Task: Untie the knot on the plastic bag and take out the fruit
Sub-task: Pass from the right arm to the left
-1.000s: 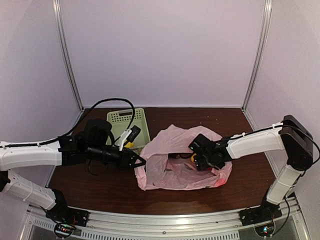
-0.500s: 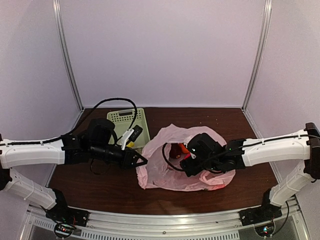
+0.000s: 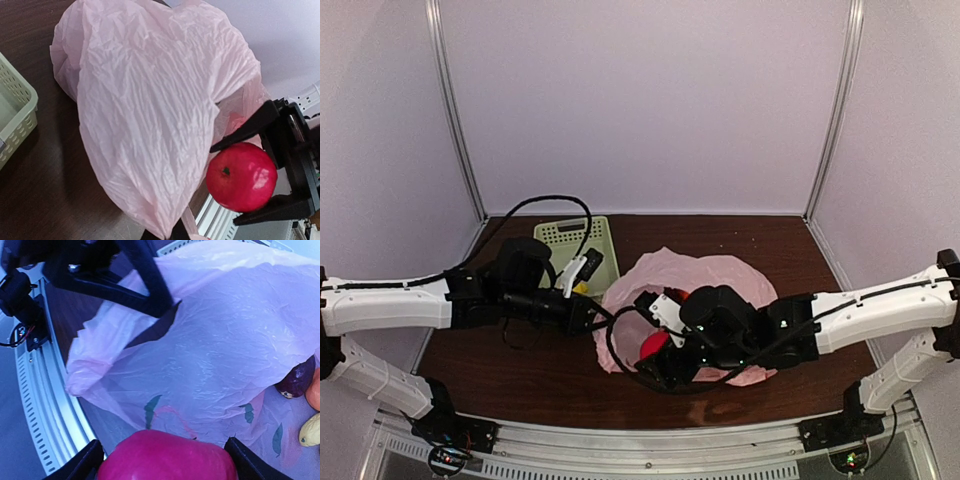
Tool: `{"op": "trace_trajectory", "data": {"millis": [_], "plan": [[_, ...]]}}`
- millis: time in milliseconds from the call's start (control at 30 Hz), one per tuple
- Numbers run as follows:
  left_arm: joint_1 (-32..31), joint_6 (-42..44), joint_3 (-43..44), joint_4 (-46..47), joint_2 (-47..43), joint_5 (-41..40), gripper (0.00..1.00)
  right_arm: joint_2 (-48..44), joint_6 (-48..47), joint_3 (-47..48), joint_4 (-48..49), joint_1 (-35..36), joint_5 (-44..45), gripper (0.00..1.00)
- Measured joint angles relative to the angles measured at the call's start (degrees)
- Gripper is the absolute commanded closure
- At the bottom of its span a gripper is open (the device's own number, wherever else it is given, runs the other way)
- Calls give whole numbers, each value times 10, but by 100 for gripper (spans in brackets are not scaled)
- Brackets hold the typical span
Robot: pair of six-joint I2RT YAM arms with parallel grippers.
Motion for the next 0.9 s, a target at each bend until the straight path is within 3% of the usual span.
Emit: {"op": "trace_trajectory", "data": {"millis": [67,167,267,533,767,900], "plan": [[0,-2,0,1,0,-6,77,-13,3,0,5,10,-9,20],[0,-9,-2,3,-9,-31,43,-54,15,-1,16,20,-10,20],[0,-9,-11,8,-49,-63,25,-110,33,-7,36,15,3,21],[0,36,-17,38,-186,-92,16,-212,104,-57,99,-30,18,21],[-45,94,-22,103,-210,-74,15,-230,180,-61,134,-51,1,21],[-82,126,-22,136,-198,-82,9,-231,219,-57,155,-51,-21,20]]}}
